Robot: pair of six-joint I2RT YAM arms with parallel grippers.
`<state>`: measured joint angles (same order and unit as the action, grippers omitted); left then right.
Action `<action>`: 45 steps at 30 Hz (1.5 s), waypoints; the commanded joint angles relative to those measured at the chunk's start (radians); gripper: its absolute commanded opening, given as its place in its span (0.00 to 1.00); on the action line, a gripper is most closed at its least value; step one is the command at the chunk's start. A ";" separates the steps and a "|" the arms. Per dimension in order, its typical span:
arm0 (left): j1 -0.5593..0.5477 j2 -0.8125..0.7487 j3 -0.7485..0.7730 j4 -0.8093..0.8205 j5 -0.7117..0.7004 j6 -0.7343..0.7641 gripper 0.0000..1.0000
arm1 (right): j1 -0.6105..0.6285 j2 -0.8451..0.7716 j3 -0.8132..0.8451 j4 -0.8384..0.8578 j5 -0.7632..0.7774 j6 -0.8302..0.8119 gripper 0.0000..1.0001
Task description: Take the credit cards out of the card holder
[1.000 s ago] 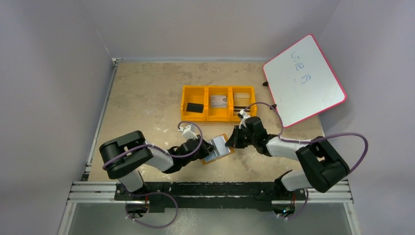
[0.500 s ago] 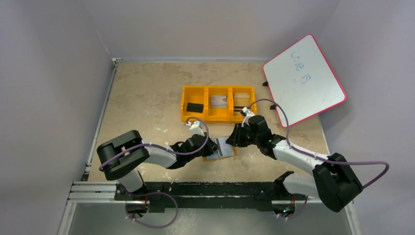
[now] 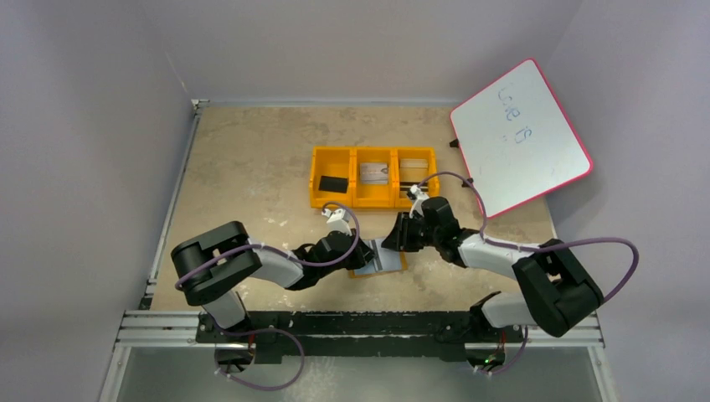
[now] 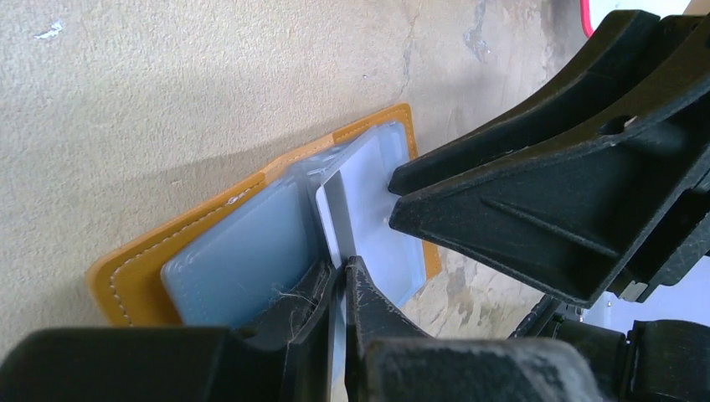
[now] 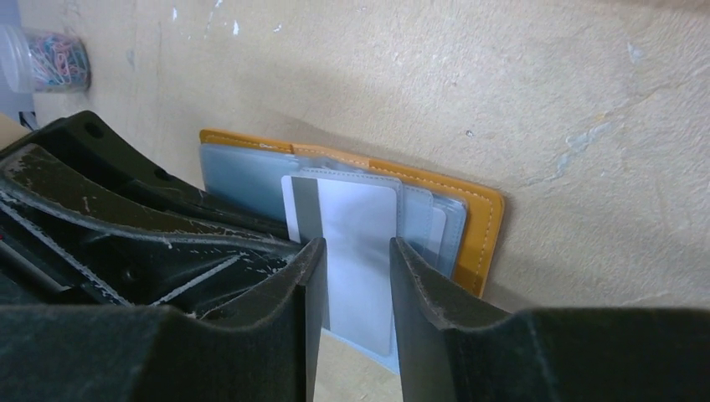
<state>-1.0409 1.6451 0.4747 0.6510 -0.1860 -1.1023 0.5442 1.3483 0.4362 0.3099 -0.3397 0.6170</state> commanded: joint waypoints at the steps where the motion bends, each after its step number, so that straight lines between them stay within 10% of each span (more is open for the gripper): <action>1: -0.001 0.024 -0.001 0.060 0.034 0.025 0.00 | -0.028 0.011 -0.007 0.069 -0.039 -0.020 0.38; 24: 0.023 0.067 -0.081 0.276 0.071 -0.029 0.00 | -0.135 0.197 -0.040 0.269 -0.319 -0.044 0.38; 36: 0.039 0.069 -0.101 0.293 0.063 -0.053 0.00 | -0.135 0.159 -0.066 0.280 -0.309 0.017 0.00; 45: 0.039 0.034 -0.092 0.196 0.038 -0.049 0.02 | -0.136 0.089 -0.078 0.235 -0.205 0.046 0.00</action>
<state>-1.0084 1.7176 0.3737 0.9104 -0.1104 -1.1671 0.4000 1.4769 0.3630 0.5777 -0.5827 0.6479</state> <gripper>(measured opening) 0.047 0.008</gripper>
